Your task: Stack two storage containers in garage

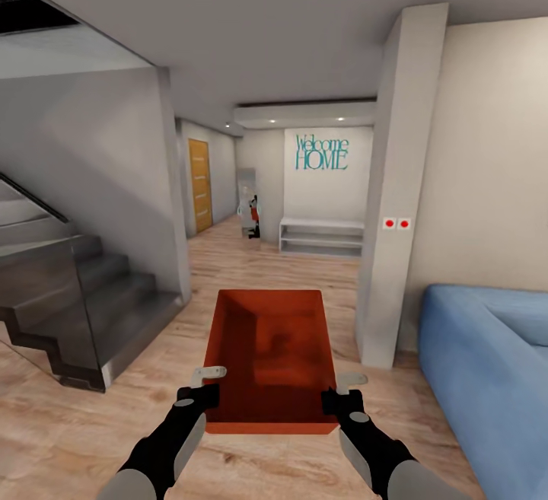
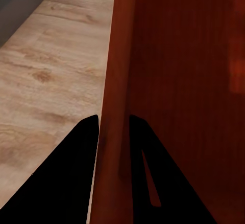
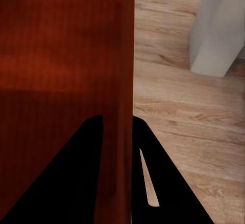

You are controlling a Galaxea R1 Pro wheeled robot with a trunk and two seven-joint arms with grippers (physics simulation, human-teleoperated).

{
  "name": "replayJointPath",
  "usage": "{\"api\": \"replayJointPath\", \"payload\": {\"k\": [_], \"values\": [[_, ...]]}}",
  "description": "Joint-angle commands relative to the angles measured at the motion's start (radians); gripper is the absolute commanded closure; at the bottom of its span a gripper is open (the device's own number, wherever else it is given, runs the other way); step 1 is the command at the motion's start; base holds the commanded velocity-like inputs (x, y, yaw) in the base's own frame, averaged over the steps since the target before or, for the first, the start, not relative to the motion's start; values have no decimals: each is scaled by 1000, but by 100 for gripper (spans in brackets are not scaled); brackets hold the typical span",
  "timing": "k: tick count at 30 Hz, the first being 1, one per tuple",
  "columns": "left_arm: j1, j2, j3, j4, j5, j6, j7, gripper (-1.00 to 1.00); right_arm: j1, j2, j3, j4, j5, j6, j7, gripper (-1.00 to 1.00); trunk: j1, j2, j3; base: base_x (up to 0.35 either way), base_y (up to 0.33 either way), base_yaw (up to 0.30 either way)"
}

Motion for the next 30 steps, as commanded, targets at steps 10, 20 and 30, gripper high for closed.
{"api": "replayJointPath", "payload": {"k": [10,20,30], "values": [[0,32,38,-1,-2,8,46,100,-2,0,-7,-4,-3,2,-1,100,1,-1,-1,326,0,0],[0,32,39,0,-1,8,46,100,-2,0,-7,-4,-3,-2,-1,100,1,-1,-1,326,0,0],[0,33,42,0,-1,8,46,100,-2,0,-7,-4,-3,-4,-1,100,1,-1,-1,326,0,0]]}}
